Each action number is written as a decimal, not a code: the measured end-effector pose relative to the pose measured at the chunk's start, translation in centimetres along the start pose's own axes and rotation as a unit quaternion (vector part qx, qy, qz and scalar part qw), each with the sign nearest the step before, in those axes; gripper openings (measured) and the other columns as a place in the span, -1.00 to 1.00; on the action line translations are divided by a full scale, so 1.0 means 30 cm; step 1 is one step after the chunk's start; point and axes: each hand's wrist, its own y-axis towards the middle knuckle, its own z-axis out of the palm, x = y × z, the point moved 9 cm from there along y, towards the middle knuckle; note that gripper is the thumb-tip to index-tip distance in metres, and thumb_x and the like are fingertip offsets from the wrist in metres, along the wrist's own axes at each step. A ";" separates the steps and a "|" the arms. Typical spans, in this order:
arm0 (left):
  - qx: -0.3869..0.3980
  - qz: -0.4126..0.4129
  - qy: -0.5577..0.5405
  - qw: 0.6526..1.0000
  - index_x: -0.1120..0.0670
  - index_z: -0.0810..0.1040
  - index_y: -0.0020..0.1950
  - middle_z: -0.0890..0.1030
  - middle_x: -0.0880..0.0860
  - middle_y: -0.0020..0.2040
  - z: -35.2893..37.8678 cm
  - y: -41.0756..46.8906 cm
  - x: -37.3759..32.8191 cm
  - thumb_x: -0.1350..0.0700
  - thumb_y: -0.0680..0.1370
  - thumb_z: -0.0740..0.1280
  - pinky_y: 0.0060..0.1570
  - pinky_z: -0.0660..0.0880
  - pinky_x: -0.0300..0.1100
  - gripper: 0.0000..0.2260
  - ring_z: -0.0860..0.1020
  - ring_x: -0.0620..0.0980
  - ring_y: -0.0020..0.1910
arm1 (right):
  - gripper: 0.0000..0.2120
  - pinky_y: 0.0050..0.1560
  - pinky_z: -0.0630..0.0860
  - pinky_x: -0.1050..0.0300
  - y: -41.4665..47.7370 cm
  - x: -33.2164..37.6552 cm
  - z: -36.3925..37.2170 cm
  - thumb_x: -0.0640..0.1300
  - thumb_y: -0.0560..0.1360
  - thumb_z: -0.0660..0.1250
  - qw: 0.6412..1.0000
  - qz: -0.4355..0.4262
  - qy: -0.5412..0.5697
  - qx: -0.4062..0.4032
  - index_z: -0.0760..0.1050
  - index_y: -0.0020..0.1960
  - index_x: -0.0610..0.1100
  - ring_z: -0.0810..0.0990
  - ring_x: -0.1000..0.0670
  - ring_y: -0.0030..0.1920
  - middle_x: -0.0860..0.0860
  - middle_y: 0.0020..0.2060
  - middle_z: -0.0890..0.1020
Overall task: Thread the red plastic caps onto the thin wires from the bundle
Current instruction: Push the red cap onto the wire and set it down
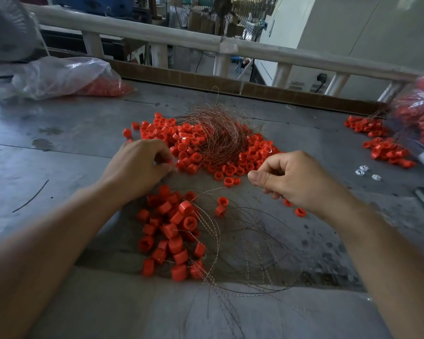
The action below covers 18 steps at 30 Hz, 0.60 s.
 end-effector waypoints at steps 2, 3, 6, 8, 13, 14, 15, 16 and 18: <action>-0.014 -0.017 -0.025 0.999 0.03 0.61 -0.02 0.62 -0.05 -0.17 -0.020 -0.005 0.000 0.16 0.45 0.40 -0.21 0.38 -0.30 -0.87 0.52 -0.11 -0.24 | -0.78 -0.54 0.37 0.40 0.004 -0.006 -0.003 0.06 0.39 0.39 1.000 0.001 -0.021 -0.009 0.52 -0.34 -0.04 0.49 0.19 -0.50 0.15 -0.56 0.54; -0.022 -0.032 -0.056 0.998 0.01 0.62 -0.03 0.60 -0.10 -0.24 -0.038 -0.009 0.002 0.16 0.45 0.40 -0.26 0.38 -0.36 -0.88 0.53 -0.15 -0.29 | -0.78 -0.54 0.37 0.39 0.007 -0.006 -0.004 0.06 0.39 0.39 0.999 0.001 -0.037 -0.016 0.52 -0.34 -0.04 0.48 0.19 -0.50 0.11 -0.55 0.54; -0.006 -0.073 -0.258 0.963 -0.02 0.64 -0.14 0.64 -0.02 -0.37 -0.082 -0.032 -0.011 0.22 0.41 0.41 -0.37 0.50 -0.39 -0.86 0.60 -0.16 -0.37 | -0.79 -0.61 0.31 0.42 0.015 -0.005 -0.012 0.03 0.42 0.38 0.995 -0.010 -0.088 -0.041 0.52 -0.33 -0.04 0.45 0.24 -0.55 0.10 -0.54 0.47; 0.023 -0.077 -0.387 0.919 -0.02 0.62 -0.18 0.67 0.00 -0.32 -0.095 -0.056 -0.048 0.22 0.31 0.43 -0.35 0.54 -0.37 -0.84 0.63 -0.12 -0.34 | -0.80 -0.57 0.33 0.41 0.018 -0.001 -0.017 0.01 0.43 0.38 0.991 -0.021 -0.115 -0.059 0.51 -0.31 -0.05 0.44 0.30 -0.54 0.13 -0.54 0.43; 0.048 -0.052 -0.388 0.919 0.00 0.59 -0.18 0.67 0.02 -0.29 -0.076 -0.084 -0.115 0.26 0.29 0.42 -0.33 0.56 -0.32 -0.80 0.65 -0.07 -0.31 | -0.92 -0.18 0.35 0.24 0.035 0.025 -0.017 -0.07 0.46 0.36 0.980 -0.066 -0.160 -0.098 0.59 -0.13 -0.07 0.49 0.15 -0.20 0.10 -0.22 0.54; 0.054 -0.054 -0.383 0.920 0.01 0.58 -0.17 0.67 0.02 -0.29 -0.066 -0.085 -0.119 0.29 0.33 0.41 -0.33 0.56 -0.32 -0.80 0.65 -0.08 -0.31 | -0.88 -0.05 0.35 0.23 0.041 0.037 -0.012 -0.08 0.47 0.34 0.977 -0.083 -0.170 -0.100 0.61 -0.06 -0.09 0.50 0.08 -0.06 0.06 -0.11 0.55; 0.060 -0.055 -0.381 0.921 0.01 0.57 -0.17 0.68 0.01 -0.28 -0.057 -0.086 -0.121 0.31 0.36 0.40 -0.33 0.56 -0.32 -0.80 0.65 -0.08 -0.30 | -0.82 0.09 0.32 0.22 0.048 0.051 0.000 -0.08 0.48 0.32 0.973 -0.103 -0.184 -0.092 0.60 0.02 -0.11 0.47 0.04 0.09 0.02 0.03 0.56; 0.064 -0.056 -0.383 0.920 0.02 0.56 -0.16 0.68 0.01 -0.28 -0.050 -0.088 -0.122 0.32 0.39 0.39 -0.33 0.56 -0.31 -0.81 0.65 -0.07 -0.29 | -0.77 0.22 0.24 0.20 0.055 0.064 0.018 -0.07 0.50 0.30 0.969 -0.124 -0.200 -0.077 0.58 0.10 -0.12 0.41 0.02 0.22 0.00 0.17 0.52; 0.067 -0.057 -0.394 0.915 0.05 0.55 -0.14 0.69 0.01 -0.28 -0.044 -0.089 -0.118 0.31 0.40 0.37 -0.33 0.57 -0.29 -0.84 0.66 -0.05 -0.28 | -0.69 0.37 0.09 0.13 0.066 0.084 0.067 -0.03 0.52 0.25 0.958 -0.159 -0.237 -0.035 0.52 0.21 -0.13 0.21 0.00 0.41 -0.01 0.37 0.36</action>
